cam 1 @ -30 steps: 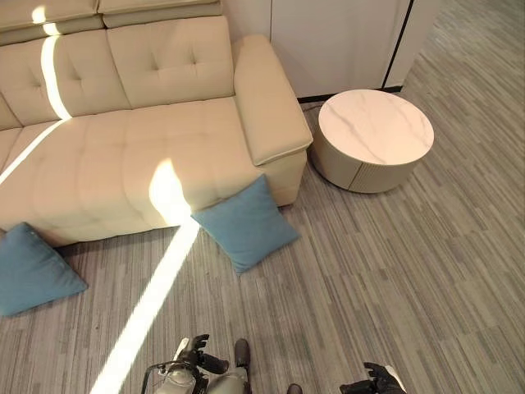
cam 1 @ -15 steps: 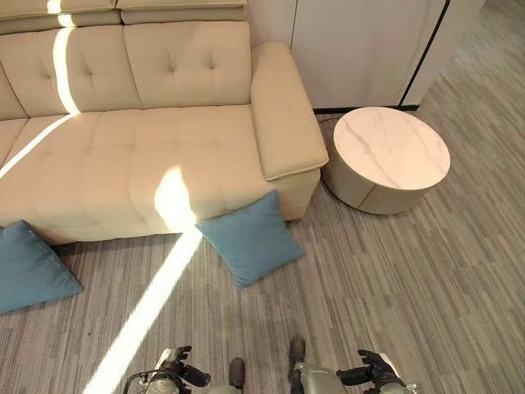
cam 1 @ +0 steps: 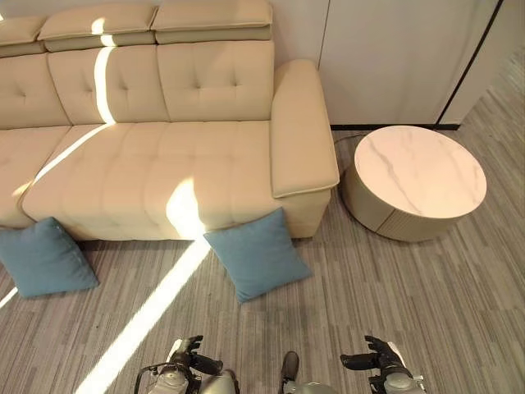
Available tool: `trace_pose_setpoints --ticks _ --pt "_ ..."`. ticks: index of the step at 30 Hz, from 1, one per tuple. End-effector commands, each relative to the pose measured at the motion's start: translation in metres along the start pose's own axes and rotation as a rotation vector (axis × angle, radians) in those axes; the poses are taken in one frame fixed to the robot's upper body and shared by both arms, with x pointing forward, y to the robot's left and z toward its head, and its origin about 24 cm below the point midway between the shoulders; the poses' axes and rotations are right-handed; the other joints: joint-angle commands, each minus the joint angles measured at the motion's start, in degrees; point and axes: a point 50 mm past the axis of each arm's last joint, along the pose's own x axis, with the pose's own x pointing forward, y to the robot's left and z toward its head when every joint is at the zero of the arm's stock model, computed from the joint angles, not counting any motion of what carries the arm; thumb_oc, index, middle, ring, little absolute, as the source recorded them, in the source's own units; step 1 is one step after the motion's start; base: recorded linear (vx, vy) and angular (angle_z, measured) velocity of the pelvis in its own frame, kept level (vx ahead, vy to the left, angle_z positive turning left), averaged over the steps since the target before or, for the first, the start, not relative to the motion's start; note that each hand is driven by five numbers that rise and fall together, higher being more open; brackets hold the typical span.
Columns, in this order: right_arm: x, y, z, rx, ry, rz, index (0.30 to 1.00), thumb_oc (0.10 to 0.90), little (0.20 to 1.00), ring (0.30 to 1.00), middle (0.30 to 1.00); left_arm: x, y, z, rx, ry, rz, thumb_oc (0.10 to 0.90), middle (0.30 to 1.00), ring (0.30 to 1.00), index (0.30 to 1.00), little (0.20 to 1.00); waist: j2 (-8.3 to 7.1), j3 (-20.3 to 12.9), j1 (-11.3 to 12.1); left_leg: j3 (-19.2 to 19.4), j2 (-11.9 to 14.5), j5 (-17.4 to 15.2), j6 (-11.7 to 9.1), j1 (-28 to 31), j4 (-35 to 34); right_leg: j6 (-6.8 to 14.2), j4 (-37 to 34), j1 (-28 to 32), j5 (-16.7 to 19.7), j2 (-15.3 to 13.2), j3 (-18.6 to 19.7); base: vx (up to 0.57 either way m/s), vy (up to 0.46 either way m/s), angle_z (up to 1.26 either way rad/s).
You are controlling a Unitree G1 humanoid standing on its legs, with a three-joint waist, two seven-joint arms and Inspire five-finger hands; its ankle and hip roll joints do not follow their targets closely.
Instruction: Pick up all the scattered cushions and arrange them neatly on the sofa.
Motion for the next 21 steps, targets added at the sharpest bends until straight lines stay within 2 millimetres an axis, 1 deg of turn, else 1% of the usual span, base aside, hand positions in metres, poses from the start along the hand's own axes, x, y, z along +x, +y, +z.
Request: trace_pose_setpoints --ticks 1,2,3,4,5,7,9,10,11,12,13,14,15,16,17,19,21 --pt "0.0 -0.035 -0.001 0.054 -0.036 -0.123 0.9 0.8 0.9 0.9 0.9 -0.003 0.004 -0.011 0.029 0.015 0.014 0.8 0.9 0.9 0.9 0.9 0.5 -0.5 1.0 3.6 -0.9 3.4 3.0 -3.5 -3.7 7.1 1.0 4.0 -7.8 0.6 4.0 0.22 0.015 0.45" --pt "0.0 -0.038 0.0 0.054 -0.034 -0.134 0.9 0.8 0.9 0.9 0.9 -0.003 0.005 -0.012 0.023 0.016 0.017 0.8 0.9 0.9 0.9 0.9 0.67 -0.6 1.5 4.2 -0.8 4.3 2.8 -4.5 -4.9 7.0 1.1 4.5 -8.4 1.1 4.3 0.22 0.041 0.28" --pt "0.0 -0.039 -0.001 0.049 -0.033 -0.133 0.9 0.8 0.9 0.9 0.9 -0.003 0.006 -0.015 0.015 0.027 0.018 0.8 0.9 0.9 0.9 0.9 1.01 -0.7 1.8 4.1 -0.6 4.5 2.9 -3.0 -7.3 7.0 1.2 5.1 -9.0 1.7 4.6 0.22 0.069 0.09" --pt "0.0 -0.039 -0.002 0.04 -0.033 -0.133 0.9 0.8 0.9 0.9 0.9 -0.004 0.006 -0.02 0.009 0.045 0.022 0.8 0.9 0.9 0.9 0.9 1.08 -1.2 1.9 3.7 -1.0 4.3 3.4 -1.9 -8.5 7.1 1.3 5.8 -9.3 2.1 4.8 0.27 0.087 -0.15" --pt "-0.001 -0.037 -0.004 0.022 -0.027 -0.126 0.9 0.8 0.9 0.9 0.9 -0.006 0.007 -0.026 0.01 0.064 0.024 0.8 0.9 0.9 0.9 0.9 0.83 -1.8 2.0 2.6 -1.6 4.1 3.8 -1.3 -8.3 7.2 1.8 6.3 -9.9 2.1 4.9 0.27 0.084 -0.29" --pt "-0.001 -0.033 -0.008 0.004 -0.016 -0.112 0.9 0.8 0.9 0.9 0.9 -0.007 0.009 -0.031 0.014 0.082 0.03 0.8 0.9 0.9 0.9 0.9 0.16 -2.6 2.3 2.3 -2.1 3.5 4.4 -0.6 -7.6 7.4 3.4 7.0 -11.0 1.4 5.3 0.25 0.09 -0.33" --pt "-0.003 -0.026 -0.012 -0.022 -0.004 -0.085 0.9 0.8 0.9 0.9 0.9 -0.007 0.011 -0.034 0.016 0.09 0.032 0.8 0.9 0.9 0.9 0.9 -0.44 -3.1 2.8 2.7 -2.6 2.1 5.5 0.8 -7.6 7.7 6.0 7.1 -11.8 0.5 5.6 0.21 0.113 -0.16" --pt "-0.003 -0.023 -0.013 -0.026 0.001 -0.075 0.9 0.8 0.9 0.9 0.9 -0.007 0.012 -0.035 0.015 0.092 0.034 0.8 0.9 0.9 0.9 0.9 -0.76 -3.4 3.0 2.9 -3.0 1.5 6.0 1.4 -7.8 8.2 8.0 6.8 -11.9 0.0 5.7 0.19 0.126 -0.11" --pt "-0.003 -0.02 -0.015 -0.034 0.01 -0.063 0.9 0.8 0.9 0.9 0.9 -0.007 0.013 -0.034 0.016 0.091 0.035 0.8 0.9 0.9 0.9 0.9 -1.0 -3.5 3.2 2.8 -3.4 0.6 6.7 2.2 -7.8 9.2 10.8 6.1 -11.7 -0.9 5.3 0.12 0.081 -0.11" --pt "-0.003 -0.02 -0.015 -0.034 0.01 -0.063 0.9 0.8 0.9 0.9 0.9 -0.007 0.013 -0.034 0.016 0.091 0.035 0.8 0.9 0.9 0.9 0.9 -1.0 -3.5 3.2 2.8 -3.4 0.6 6.7 2.2 -7.8 9.2 10.8 6.1 -11.7 -0.9 5.3 0.11 0.139 -0.01" --pt "-0.003 -0.015 -0.013 -0.044 0.005 -0.044 0.9 0.8 0.9 0.9 0.9 -0.006 0.016 -0.029 0.022 0.074 0.04 0.8 0.9 0.9 0.9 0.9 -0.74 -2.8 2.9 2.3 -3.4 -0.5 7.9 3.5 -7.8 10.9 20.0 1.7 -10.3 -2.5 5.2 0.07 0.138 -0.05" --pt "-0.003 -0.012 -0.011 -0.046 -0.002 -0.034 0.9 0.8 0.9 0.9 0.9 -0.005 0.018 -0.025 0.024 0.061 0.045 0.8 0.9 0.9 0.9 0.9 -0.54 -1.9 2.5 1.9 -3.5 -0.8 8.5 4.0 -7.5 11.6 24.5 -1.2 -8.6 -3.1 5.5 0.12 0.194 0.01" --pt "-0.002 -0.009 -0.007 -0.039 -0.016 -0.024 0.9 0.8 0.9 0.9 0.9 -0.004 0.02 -0.021 0.028 0.044 0.048 0.8 0.9 0.9 0.9 0.9 -0.09 -0.7 1.7 0.7 -3.6 -1.2 9.0 5.0 -7.5 12.2 29.2 -4.4 -7.5 -3.4 7.0 0.07 0.098 0.1" --pt "-0.002 -0.009 -0.007 -0.039 -0.016 -0.024 0.9 0.8 0.9 0.9 0.9 -0.004 0.02 -0.021 0.028 0.043 0.048 0.8 0.9 0.9 0.9 0.9 -0.01 -0.8 1.7 0.7 -3.5 -1.1 9.0 4.7 -7.5 12.1 29.1 -4.5 -7.3 -3.3 7.0 0.09 0.063 0.24" --pt "-0.002 -0.008 -0.006 -0.036 -0.019 -0.021 0.9 0.8 0.9 0.9 0.9 -0.004 0.021 -0.019 0.033 0.037 0.051 0.8 0.9 0.9 0.9 0.9 0.31 -0.8 1.5 0.1 -3.6 -1.2 9.0 5.2 -7.9 11.6 29.1 -5.6 -7.6 -3.3 7.4 0.08 0.006 0.43" --pt "-0.003 -0.008 -0.007 -0.035 -0.017 -0.02 0.9 0.8 0.9 0.9 0.9 -0.003 0.023 -0.018 0.037 0.03 0.056 0.8 0.9 0.9 0.9 0.9 0.49 -0.8 1.1 -1.1 -3.7 -1.4 8.7 5.9 -8.6 10.9 25.7 -6.4 -8.5 -3.3 8.1 0.14 -0.023 0.42" --pt "-0.002 -0.008 -0.005 -0.029 -0.023 -0.026 0.9 0.8 0.9 0.9 0.9 -0.002 0.024 -0.013 0.034 0.016 0.061 0.8 0.9 0.9 0.9 0.9 0.58 -0.5 0.5 -2.3 -3.9 -1.7 8.3 6.7 -9.3 10.7 20.9 -7.5 -7.8 -3.6 9.1 0.19 -0.097 0.27"
